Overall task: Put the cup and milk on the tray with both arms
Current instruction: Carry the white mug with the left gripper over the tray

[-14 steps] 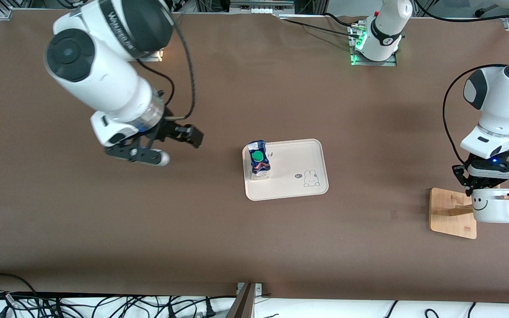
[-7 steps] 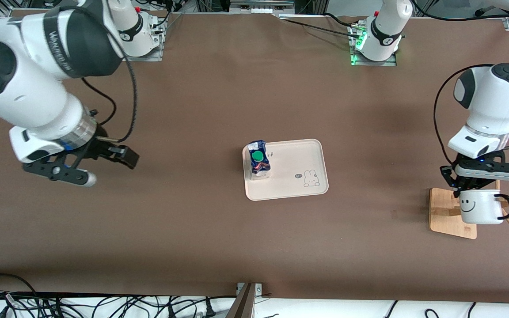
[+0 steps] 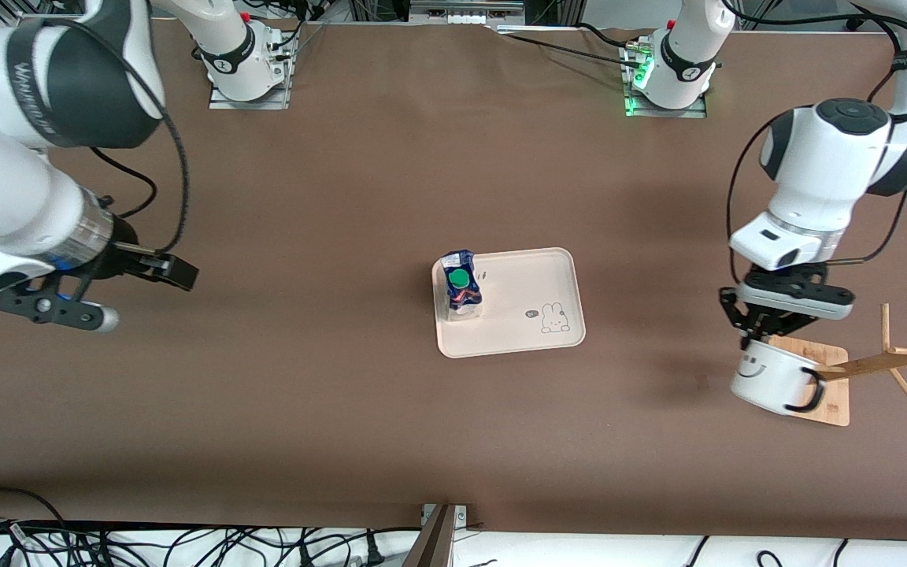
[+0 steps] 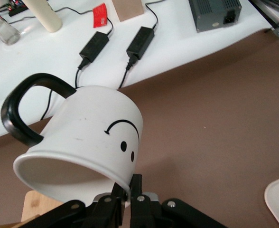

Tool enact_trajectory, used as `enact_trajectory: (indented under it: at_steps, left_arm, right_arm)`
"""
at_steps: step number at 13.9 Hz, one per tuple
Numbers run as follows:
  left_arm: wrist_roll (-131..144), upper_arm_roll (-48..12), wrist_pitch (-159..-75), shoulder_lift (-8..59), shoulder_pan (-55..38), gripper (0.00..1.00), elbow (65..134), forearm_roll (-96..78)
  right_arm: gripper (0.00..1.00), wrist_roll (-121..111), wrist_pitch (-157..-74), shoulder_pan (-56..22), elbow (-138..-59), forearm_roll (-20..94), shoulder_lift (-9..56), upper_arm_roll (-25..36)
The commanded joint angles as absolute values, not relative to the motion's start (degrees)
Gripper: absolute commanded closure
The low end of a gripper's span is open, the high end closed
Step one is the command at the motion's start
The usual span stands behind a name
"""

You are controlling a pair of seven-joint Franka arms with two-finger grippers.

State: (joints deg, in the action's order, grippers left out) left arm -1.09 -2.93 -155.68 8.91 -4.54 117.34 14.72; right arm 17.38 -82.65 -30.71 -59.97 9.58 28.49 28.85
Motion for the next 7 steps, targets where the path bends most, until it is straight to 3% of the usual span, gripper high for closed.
enact_trajectory:
  at_steps: [1, 5, 7]
  left_arm:
    - [-0.1, -3.9, -142.1, 9.8, -9.6, 1.00, 111.5, 15.4]
    - [6.5, -4.7, -135.1, 14.7, -17.5, 1.00, 106.4, 15.2]
    - [6.9, -5.0, -127.7, 19.4, -21.5, 1.00, 101.5, 12.9]
  right_arm:
    - [0.00, 14.4, -81.3, -30.1, -60.5, 9.4, 26.5, 29.2]
    - [0.00, 1.8, -81.6, -27.7, -60.5, 9.0, 26.5, 28.9]
    - [0.00, 0.2, -81.8, -26.9, -60.5, 9.1, 26.5, 28.9]
